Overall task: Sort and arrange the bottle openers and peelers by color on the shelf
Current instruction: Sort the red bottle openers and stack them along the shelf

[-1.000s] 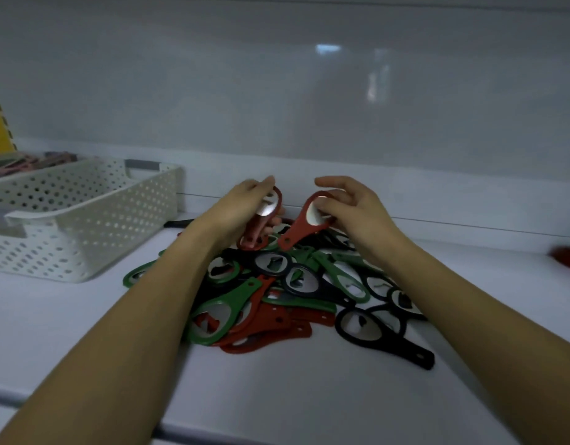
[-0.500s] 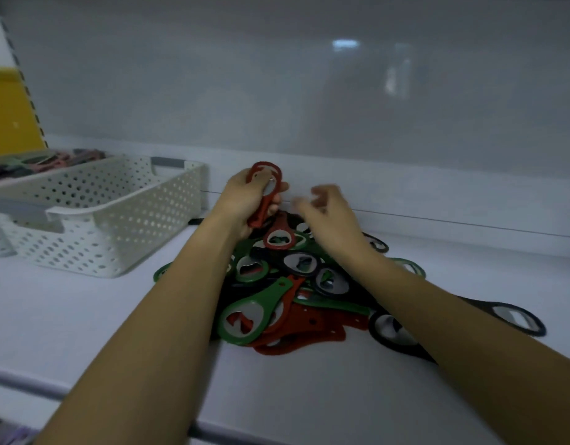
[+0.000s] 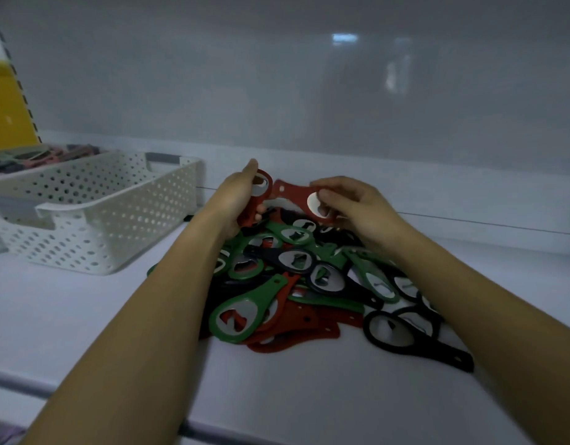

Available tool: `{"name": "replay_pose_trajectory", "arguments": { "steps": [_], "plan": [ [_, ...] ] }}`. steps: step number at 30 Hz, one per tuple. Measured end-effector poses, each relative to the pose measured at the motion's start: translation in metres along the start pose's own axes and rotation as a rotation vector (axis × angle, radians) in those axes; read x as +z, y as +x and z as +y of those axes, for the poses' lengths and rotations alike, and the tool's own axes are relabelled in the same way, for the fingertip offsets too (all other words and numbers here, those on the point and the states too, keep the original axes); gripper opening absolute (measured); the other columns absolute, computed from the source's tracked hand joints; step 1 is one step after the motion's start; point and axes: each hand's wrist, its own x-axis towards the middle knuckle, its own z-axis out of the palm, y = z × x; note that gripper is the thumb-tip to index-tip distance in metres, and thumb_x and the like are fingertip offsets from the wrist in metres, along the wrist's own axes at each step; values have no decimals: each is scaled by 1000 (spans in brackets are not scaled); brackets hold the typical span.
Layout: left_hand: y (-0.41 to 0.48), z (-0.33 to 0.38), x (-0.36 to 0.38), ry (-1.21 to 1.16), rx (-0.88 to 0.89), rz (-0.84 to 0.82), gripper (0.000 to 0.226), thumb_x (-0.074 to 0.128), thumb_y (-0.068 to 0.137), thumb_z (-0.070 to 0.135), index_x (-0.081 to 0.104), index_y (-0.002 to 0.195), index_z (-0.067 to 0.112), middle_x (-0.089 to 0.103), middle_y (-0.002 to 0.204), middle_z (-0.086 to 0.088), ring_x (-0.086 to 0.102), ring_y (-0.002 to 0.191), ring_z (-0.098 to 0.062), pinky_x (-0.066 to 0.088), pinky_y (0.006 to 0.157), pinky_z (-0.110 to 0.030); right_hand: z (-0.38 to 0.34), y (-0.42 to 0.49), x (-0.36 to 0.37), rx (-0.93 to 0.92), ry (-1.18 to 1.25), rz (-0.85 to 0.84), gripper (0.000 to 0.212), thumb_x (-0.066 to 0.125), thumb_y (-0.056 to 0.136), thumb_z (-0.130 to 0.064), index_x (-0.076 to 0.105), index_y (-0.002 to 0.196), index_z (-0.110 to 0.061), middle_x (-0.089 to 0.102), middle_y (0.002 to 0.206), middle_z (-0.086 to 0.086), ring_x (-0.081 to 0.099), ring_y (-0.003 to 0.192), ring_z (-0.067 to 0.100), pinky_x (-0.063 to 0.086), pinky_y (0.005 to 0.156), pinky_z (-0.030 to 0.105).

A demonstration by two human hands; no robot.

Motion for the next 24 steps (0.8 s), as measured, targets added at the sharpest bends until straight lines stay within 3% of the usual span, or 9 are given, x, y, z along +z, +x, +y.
{"name": "replay_pose_trajectory", "arguments": {
  "steps": [3, 6, 10, 13, 15, 17, 20, 22, 24],
  "plan": [
    [-13, 6, 10, -58, -118, -296, 55, 36, 93, 56, 62, 96, 8, 70, 81, -9, 66, 67, -17, 55, 60, -24, -7, -2, -5, -82, -122, -152, 17, 63, 85, -9, 66, 90, -25, 70, 84, -9, 65, 78, 5, 52, 71, 18],
    [-31, 3, 27, 172, -134, -529, 51, 35, 92, 55, 57, 101, 11, 65, 81, -6, 66, 63, -15, 53, 49, -21, -9, 0, 1, -202, -245, -3, 21, 68, 81, -9, 57, 88, -25, 63, 85, -10, 59, 72, 2, 46, 66, 15],
    [-35, 1, 35, 120, -55, -583, 34, 35, 98, 38, 50, 103, 8, 59, 78, -6, 49, 43, -6, 38, 35, -14, -6, 1, -1, -258, -495, 175, 28, 68, 82, -22, 48, 100, -24, 48, 108, -4, 49, 83, 11, 40, 66, 15],
    [-31, 3, 34, -63, 7, -506, 24, 35, 101, 25, 43, 114, 8, 55, 68, -5, 38, 36, -5, 32, 33, -13, -8, -5, -7, -197, -450, 210, 23, 65, 84, -29, 49, 100, -22, 54, 94, -10, 53, 79, 8, 42, 66, 15],
    [-28, 2, 33, -91, 36, -448, 27, 37, 101, 21, 42, 124, 10, 55, 71, -6, 39, 37, -5, 32, 34, -13, -11, -13, -8, -178, -439, 185, 16, 63, 86, -27, 50, 93, -22, 55, 82, -13, 52, 68, -3, 42, 60, 9],
    [-27, 1, 33, -96, 43, -418, 29, 38, 100, 20, 42, 128, 16, 53, 79, -9, 40, 39, -7, 33, 35, -14, -13, -28, -8, -189, -455, 114, 16, 65, 85, -23, 49, 86, -25, 53, 78, -10, 47, 58, -4, 39, 56, 8],
    [-25, 2, 32, -158, 26, -412, 26, 37, 101, 20, 43, 126, 18, 59, 78, -10, 42, 42, -7, 34, 38, -15, -15, -61, -8, -258, -520, -85, 15, 66, 84, -22, 53, 86, -29, 53, 80, -8, 45, 61, 3, 41, 60, 17],
    [-25, 3, 31, -233, 7, -423, 23, 35, 101, 19, 43, 123, 19, 69, 83, -16, 45, 43, -9, 39, 41, -16, -13, -78, -8, -284, -636, -313, 10, 64, 85, -29, 62, 93, -32, 52, 84, -18, 51, 73, 2, 42, 67, 14],
    [-25, 4, 29, -289, -8, -421, 22, 34, 101, 18, 41, 123, 18, 69, 91, -20, 49, 46, -11, 43, 44, -18, -5, -84, -6, -255, -820, -500, 26, 59, 87, -39, 62, 113, -34, 48, 97, -22, 48, 91, -1, 40, 82, 13]
  ]
}}
